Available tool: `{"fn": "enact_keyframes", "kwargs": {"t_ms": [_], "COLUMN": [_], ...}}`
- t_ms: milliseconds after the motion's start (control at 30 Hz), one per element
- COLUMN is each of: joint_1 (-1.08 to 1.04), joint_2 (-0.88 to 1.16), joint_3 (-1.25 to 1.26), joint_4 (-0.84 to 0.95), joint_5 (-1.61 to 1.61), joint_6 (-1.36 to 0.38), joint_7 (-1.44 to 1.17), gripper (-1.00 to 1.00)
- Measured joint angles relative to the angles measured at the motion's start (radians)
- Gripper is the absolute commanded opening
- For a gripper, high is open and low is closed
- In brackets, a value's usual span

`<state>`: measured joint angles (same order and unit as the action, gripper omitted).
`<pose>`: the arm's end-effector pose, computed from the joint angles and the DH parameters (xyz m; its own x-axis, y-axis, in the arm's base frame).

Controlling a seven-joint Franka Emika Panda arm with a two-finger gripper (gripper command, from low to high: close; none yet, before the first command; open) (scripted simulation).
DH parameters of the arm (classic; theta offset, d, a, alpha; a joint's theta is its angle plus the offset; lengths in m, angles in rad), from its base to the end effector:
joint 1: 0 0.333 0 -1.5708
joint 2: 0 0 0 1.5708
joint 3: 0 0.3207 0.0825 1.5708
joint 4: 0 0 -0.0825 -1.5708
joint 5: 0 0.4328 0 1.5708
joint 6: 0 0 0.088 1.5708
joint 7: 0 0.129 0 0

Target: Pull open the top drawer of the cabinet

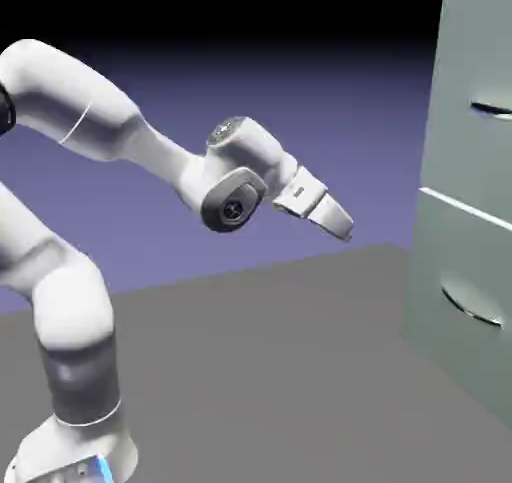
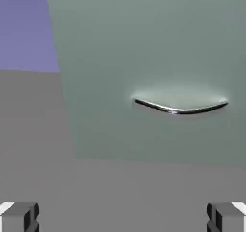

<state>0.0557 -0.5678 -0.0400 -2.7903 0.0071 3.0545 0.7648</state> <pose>0.4458 0.0072 0.4288 0.4985 -0.6979 0.5142 -0.4539 -0.7155 -0.5311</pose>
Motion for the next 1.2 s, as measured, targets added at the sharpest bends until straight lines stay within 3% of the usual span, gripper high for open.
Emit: {"fn": "enact_keyframes", "kwargs": {"t_ms": [1200], "joint_1": [1.305], "joint_2": [0.067], "joint_3": [-1.195], "joint_4": [0.587], "joint_5": [0.212], "joint_6": [0.522], "joint_7": [0.709], "gripper": [0.00]}}
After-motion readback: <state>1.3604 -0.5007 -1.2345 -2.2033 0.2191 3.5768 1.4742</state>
